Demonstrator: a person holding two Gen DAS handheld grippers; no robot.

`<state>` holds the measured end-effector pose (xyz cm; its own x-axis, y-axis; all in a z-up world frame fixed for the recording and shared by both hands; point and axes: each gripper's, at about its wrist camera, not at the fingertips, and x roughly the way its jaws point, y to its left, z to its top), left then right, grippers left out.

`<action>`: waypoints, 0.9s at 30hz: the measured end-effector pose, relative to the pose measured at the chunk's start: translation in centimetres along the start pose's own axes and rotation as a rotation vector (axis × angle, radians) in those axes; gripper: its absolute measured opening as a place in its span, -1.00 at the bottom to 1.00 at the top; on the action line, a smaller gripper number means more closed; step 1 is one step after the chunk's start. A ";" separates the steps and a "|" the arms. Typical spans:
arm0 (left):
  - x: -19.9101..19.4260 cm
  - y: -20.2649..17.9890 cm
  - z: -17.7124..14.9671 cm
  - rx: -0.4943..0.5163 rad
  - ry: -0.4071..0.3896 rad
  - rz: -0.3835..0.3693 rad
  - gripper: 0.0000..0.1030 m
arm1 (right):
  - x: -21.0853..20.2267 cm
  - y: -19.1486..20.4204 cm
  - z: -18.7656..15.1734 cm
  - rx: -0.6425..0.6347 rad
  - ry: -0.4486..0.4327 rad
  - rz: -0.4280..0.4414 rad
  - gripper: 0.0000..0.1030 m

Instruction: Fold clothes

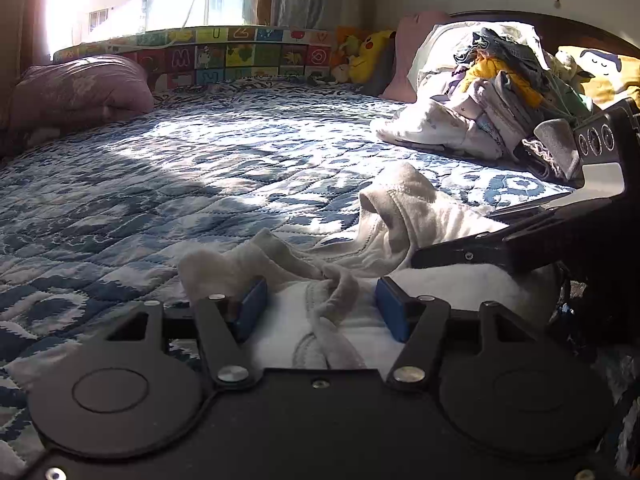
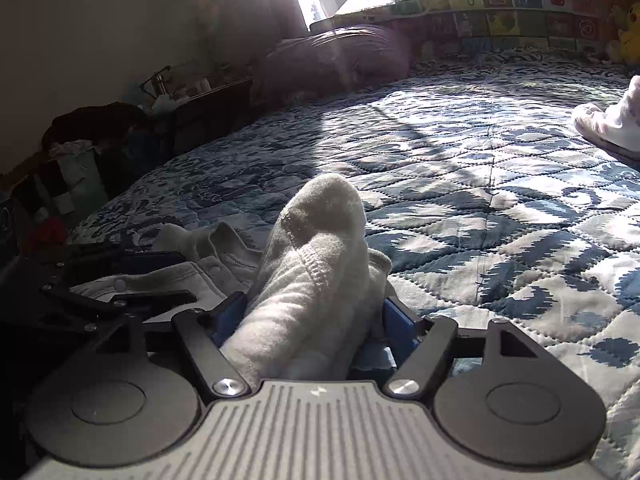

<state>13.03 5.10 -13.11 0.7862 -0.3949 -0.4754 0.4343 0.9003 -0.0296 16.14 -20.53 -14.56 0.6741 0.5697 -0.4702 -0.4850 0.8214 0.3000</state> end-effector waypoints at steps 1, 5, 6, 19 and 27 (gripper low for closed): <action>-0.3 0.0 0.4 -0.007 0.002 0.004 0.18 | -0.9 0.2 0.1 0.007 -0.035 -0.023 0.48; -3.8 -1.2 2.0 -0.038 -0.075 0.036 0.19 | -5.3 2.1 0.3 -0.042 -0.184 -0.108 0.39; -4.7 -1.6 2.1 -0.035 -0.096 0.032 0.19 | -6.0 2.9 0.2 -0.091 -0.199 -0.109 0.35; -3.3 -3.5 -2.1 0.054 -0.024 0.020 0.21 | -3.4 4.5 -2.0 -0.217 -0.023 -0.003 0.23; -3.4 -2.7 -1.2 0.004 0.001 -0.017 0.27 | -3.4 4.3 -1.9 -0.169 -0.006 -0.005 0.35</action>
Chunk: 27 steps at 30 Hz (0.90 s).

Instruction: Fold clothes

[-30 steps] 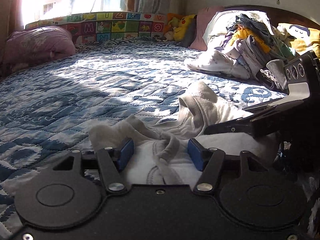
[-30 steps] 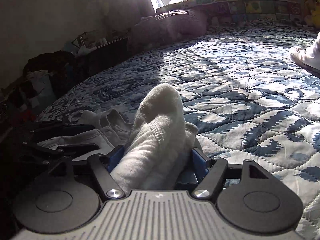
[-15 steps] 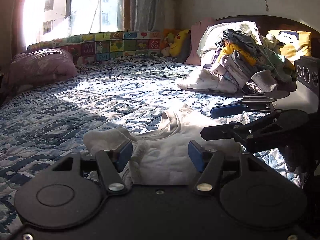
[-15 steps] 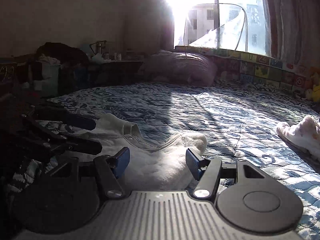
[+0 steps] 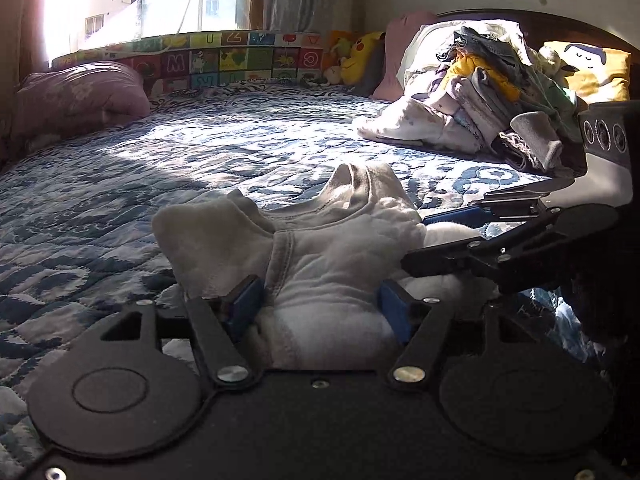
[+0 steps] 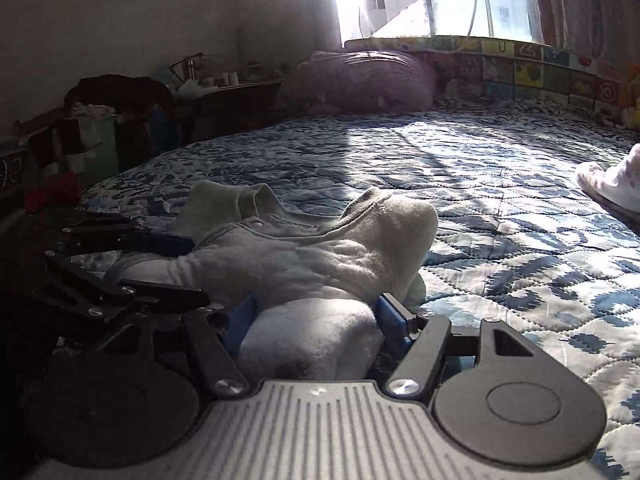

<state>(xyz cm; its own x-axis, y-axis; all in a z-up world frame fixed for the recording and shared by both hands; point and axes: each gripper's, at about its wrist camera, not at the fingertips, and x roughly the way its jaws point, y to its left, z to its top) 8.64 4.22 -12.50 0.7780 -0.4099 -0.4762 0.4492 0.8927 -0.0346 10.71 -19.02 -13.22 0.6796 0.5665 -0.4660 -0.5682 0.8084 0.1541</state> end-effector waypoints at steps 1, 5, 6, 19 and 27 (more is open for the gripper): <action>-0.5 0.2 0.6 -0.027 0.005 -0.006 0.27 | -0.3 -0.4 0.4 0.052 0.008 -0.002 0.47; -3.9 1.2 2.2 -0.214 -0.063 0.030 0.28 | -2.5 -2.6 0.1 0.354 -0.046 0.000 0.52; -4.5 1.7 2.2 -0.267 -0.076 0.042 0.29 | -2.7 -3.2 -0.2 0.420 -0.050 0.002 0.53; -3.4 6.6 -3.5 -1.060 0.027 -0.071 0.49 | -0.3 -5.7 -3.3 0.991 -0.007 0.152 0.61; -2.8 6.1 -3.4 -1.155 0.017 -0.101 0.19 | 0.3 -4.7 -3.6 1.004 -0.032 0.121 0.20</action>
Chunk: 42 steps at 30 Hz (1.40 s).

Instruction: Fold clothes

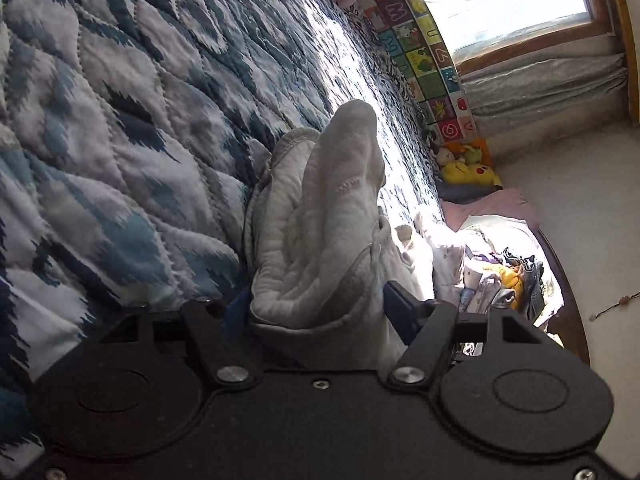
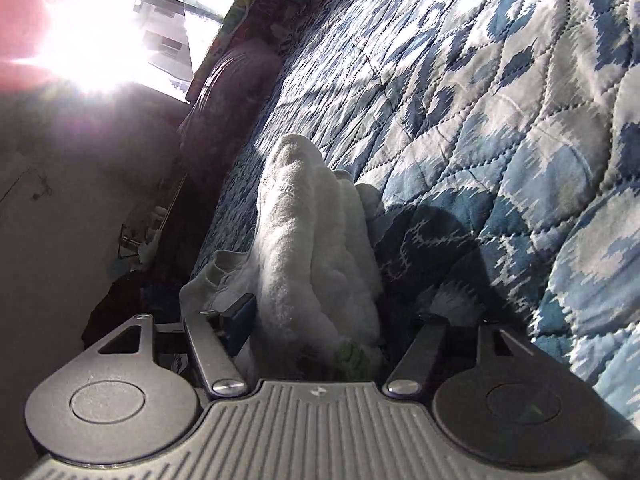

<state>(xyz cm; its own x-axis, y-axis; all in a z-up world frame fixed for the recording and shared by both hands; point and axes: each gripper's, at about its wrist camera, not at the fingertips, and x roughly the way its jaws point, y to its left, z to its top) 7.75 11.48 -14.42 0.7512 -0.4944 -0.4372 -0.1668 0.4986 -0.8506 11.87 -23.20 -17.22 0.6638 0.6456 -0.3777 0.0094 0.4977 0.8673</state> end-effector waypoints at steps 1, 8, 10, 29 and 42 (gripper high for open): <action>-0.2 0.4 0.2 -0.039 -0.007 -0.022 0.15 | 0.0 0.1 0.1 0.008 -0.008 0.022 0.14; -4.7 0.5 3.0 -0.140 -0.111 -0.157 0.07 | 2.6 5.9 1.8 -0.096 0.015 0.176 0.02; -6.4 0.9 4.3 -0.164 -0.159 -0.180 0.07 | 4.7 8.3 2.2 -0.119 0.049 0.209 0.02; -17.8 9.6 15.2 -0.200 -0.432 -0.005 0.17 | 22.5 24.1 -5.9 -0.406 0.388 0.203 0.22; -17.6 13.7 13.5 -0.294 -0.360 0.157 0.57 | 22.8 16.1 -8.7 -0.129 0.489 0.093 0.69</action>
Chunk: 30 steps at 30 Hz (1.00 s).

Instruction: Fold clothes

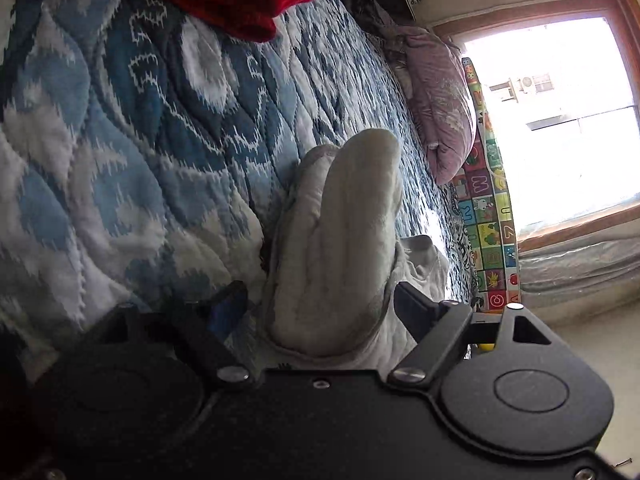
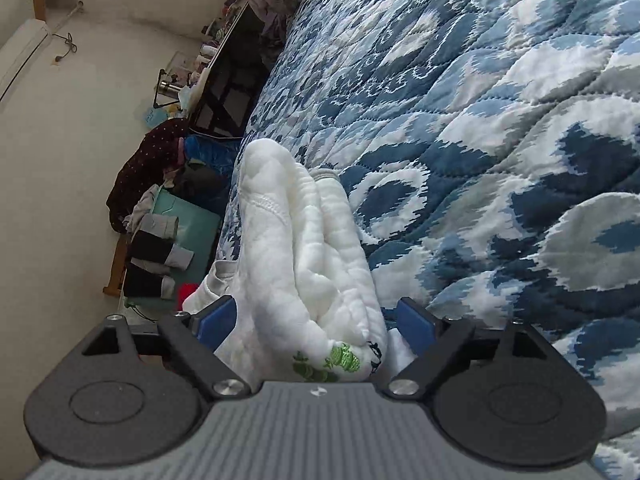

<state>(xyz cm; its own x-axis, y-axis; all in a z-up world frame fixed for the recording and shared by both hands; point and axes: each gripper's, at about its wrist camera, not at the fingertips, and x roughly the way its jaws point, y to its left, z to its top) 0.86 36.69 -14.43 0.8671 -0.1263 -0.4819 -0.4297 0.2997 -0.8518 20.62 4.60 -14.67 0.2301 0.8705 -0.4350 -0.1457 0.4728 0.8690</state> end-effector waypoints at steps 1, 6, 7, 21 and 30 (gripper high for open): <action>0.3 0.1 0.1 -0.013 -0.003 -0.013 0.60 | 0.5 -0.1 0.0 0.008 -0.003 0.008 0.71; 1.5 -0.7 0.5 -0.069 0.019 -0.056 0.24 | 2.5 0.6 -0.4 0.020 0.004 0.037 0.38; 1.6 -0.6 0.5 -0.094 0.023 -0.070 0.20 | 2.4 0.5 -0.4 0.032 -0.008 0.042 0.26; -1.7 -2.7 6.8 -0.232 -0.155 -0.256 0.06 | 8.4 8.5 6.9 -0.072 0.027 0.259 0.11; 0.2 -4.6 14.9 -0.202 -0.363 -0.271 0.06 | 19.1 15.3 14.2 -0.143 0.127 0.355 0.11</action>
<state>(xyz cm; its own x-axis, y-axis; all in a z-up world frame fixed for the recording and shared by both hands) 6.73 49.36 -7.51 0.9707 0.1743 -0.1652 -0.1855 0.1076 -0.9767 36.46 26.56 -6.35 0.0216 0.9889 -0.1471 -0.3290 0.1460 0.9330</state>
